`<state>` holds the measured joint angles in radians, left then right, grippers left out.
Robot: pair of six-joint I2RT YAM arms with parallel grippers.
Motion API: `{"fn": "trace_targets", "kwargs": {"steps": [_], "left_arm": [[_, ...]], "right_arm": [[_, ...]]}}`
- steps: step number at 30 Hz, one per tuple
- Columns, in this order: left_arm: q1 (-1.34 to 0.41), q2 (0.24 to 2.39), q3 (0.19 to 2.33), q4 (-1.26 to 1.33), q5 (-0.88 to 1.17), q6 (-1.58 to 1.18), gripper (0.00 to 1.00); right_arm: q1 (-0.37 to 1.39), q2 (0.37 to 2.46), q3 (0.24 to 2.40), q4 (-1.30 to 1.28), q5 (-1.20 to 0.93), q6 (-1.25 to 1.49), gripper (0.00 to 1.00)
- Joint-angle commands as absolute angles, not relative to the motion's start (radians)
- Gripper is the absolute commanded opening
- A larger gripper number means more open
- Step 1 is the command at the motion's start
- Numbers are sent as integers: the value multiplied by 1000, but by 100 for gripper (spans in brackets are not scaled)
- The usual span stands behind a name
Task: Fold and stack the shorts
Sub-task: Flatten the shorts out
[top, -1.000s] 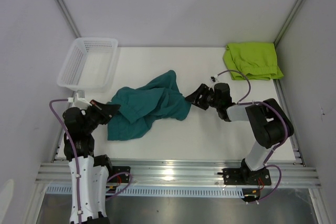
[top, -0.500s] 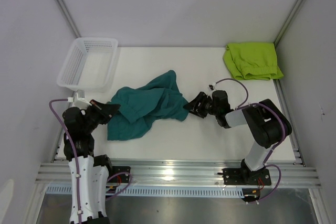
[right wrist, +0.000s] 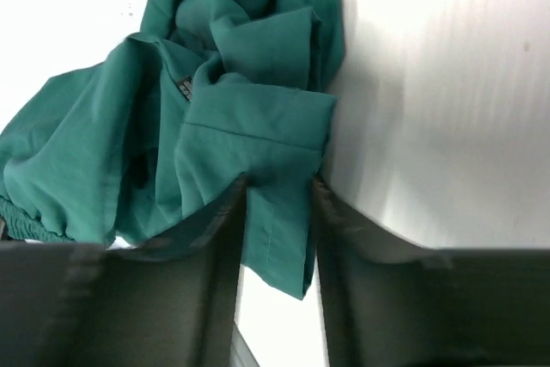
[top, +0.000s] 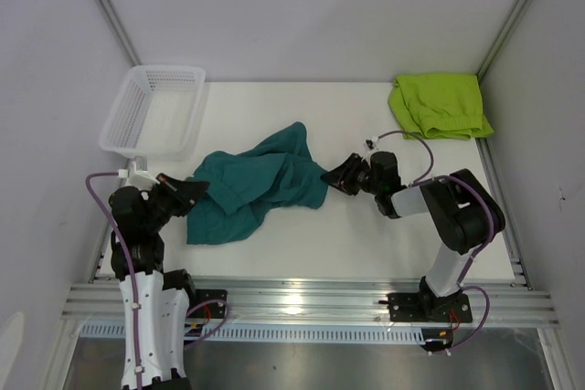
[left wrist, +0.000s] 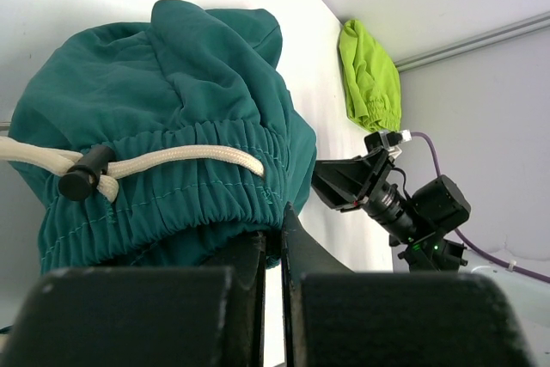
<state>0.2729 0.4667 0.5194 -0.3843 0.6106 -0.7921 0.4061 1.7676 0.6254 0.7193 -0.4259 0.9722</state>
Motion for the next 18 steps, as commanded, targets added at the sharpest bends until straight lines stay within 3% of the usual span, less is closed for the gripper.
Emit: {"fn": "trace_targets", "kwargs": {"steps": [1, 2, 5, 12, 18], "left_arm": [[288, 465, 571, -364, 640, -781, 0], [288, 466, 575, -367, 640, -779, 0], [288, 471, 580, -371, 640, -776, 0], [288, 521, 546, -278, 690, -839, 0], [298, 633, 558, -146, 706, -894, 0]], "right_arm": [[400, 1789, 666, 792, -423, 992, 32], [397, 1787, 667, 792, -420, 992, 20], [367, 1761, 652, 767, -413, 986, 0], [147, 1636, 568, 691, -477, 918, 0], [193, 1383, 468, 465, -329, 786, 0]]}}
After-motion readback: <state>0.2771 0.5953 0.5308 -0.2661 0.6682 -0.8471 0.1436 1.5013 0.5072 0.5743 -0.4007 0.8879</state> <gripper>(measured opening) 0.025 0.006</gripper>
